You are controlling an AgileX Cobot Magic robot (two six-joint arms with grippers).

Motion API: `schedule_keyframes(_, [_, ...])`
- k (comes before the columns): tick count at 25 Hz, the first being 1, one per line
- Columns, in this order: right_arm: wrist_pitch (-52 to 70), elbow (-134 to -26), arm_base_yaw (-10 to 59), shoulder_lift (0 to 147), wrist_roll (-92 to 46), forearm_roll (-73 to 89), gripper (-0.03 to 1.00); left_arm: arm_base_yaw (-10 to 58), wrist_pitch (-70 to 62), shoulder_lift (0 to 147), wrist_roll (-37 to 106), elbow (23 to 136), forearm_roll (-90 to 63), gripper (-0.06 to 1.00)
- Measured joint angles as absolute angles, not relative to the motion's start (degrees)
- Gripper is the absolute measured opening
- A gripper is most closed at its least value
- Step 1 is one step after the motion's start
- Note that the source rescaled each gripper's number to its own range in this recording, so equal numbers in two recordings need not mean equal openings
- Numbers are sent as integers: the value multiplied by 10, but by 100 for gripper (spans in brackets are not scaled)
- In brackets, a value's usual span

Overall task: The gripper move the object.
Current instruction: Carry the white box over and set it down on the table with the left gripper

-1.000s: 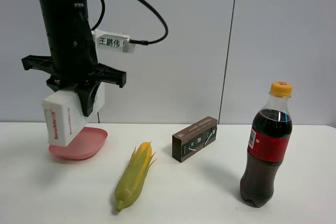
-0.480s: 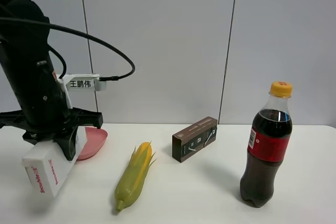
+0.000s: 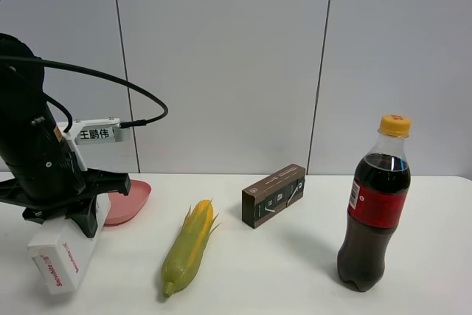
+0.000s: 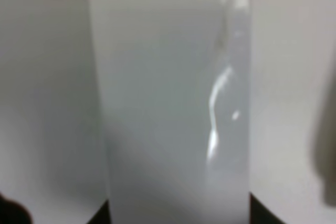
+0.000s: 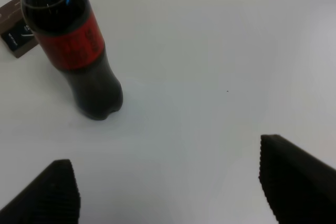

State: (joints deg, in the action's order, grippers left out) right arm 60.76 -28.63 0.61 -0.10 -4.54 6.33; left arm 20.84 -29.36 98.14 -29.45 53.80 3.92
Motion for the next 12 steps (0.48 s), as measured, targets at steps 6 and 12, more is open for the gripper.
schedule_keyframes(6, [608,-286,6,-1,-45,63,100,209,-323,995,-282,537,31,1])
schedule_keyframes(12, [608,-286,6,-1,-45,63,100,209,-331,995,-273,537,31,1])
